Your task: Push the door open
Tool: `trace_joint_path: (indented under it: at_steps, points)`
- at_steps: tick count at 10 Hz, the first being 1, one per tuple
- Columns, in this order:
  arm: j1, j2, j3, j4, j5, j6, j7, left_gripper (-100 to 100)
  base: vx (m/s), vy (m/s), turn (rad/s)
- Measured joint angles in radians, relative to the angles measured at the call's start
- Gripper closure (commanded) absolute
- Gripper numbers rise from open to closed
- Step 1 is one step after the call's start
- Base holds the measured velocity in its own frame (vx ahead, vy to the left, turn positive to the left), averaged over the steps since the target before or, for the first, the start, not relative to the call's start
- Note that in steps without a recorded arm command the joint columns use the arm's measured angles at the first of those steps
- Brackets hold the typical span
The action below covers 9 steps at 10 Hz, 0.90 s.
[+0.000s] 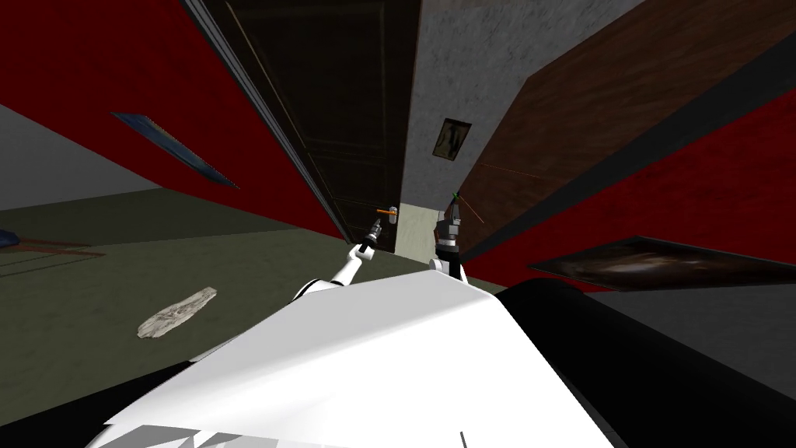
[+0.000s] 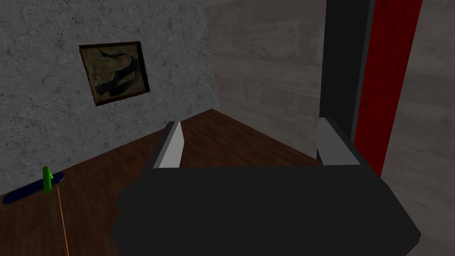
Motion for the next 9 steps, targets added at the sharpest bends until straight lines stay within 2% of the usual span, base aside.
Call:
trace_joint_path:
  at_steps: [1,2,6,9]
  points:
    - [-0.001,-0.001,0.0,0.002,0.0,0.002,0.0,-100,0.081,-0.024,-0.025]
    - [-0.003,0.016,0.001,0.005,0.001,0.0,0.001,-100,0.143,-0.078,-0.019]
    - [-0.001,0.046,0.008,0.005,0.002,0.001,-0.002,-100,0.164,-0.085,-0.019]
    - [-0.002,0.042,0.015,0.011,0.004,-0.003,-0.007,-100,0.208,-0.076,-0.021]
